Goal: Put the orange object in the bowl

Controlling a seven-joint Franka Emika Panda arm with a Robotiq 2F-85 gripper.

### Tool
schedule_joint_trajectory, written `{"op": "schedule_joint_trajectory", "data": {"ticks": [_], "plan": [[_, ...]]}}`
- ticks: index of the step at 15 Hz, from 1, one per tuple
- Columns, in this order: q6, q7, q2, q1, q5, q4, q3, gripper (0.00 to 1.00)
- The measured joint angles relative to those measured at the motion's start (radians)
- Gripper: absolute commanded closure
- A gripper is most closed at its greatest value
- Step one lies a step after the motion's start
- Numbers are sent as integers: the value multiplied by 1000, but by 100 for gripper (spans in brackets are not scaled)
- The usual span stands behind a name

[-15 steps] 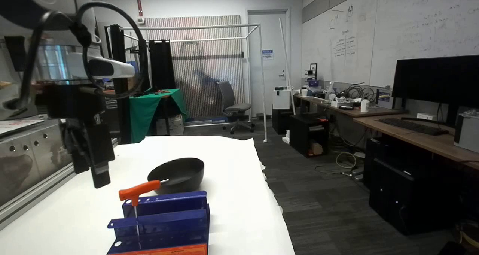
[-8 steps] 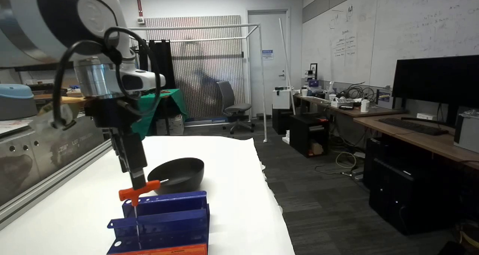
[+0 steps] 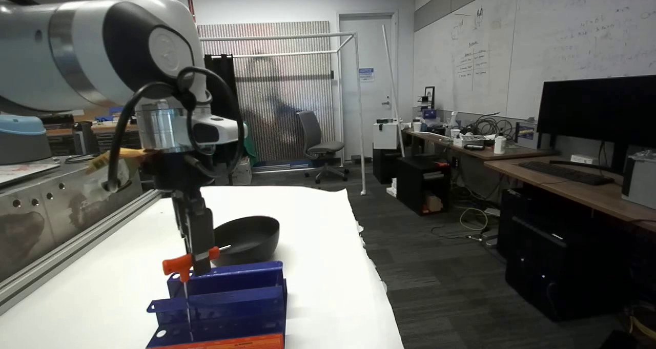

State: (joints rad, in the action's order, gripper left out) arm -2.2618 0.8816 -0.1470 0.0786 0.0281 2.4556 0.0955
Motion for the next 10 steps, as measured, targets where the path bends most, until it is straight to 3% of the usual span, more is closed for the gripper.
{"op": "schedule_joint_trajectory", "data": {"ticks": [1, 3, 4, 10], "plan": [[0, 1, 2, 0, 0, 0, -2, 88], [11, 6, 2, 0, 0, -1, -7, 91], [19, 11, 1, 0, 0, -3, -11, 87], [111, 32, -38, 0, 0, -35, -35, 87]]}}
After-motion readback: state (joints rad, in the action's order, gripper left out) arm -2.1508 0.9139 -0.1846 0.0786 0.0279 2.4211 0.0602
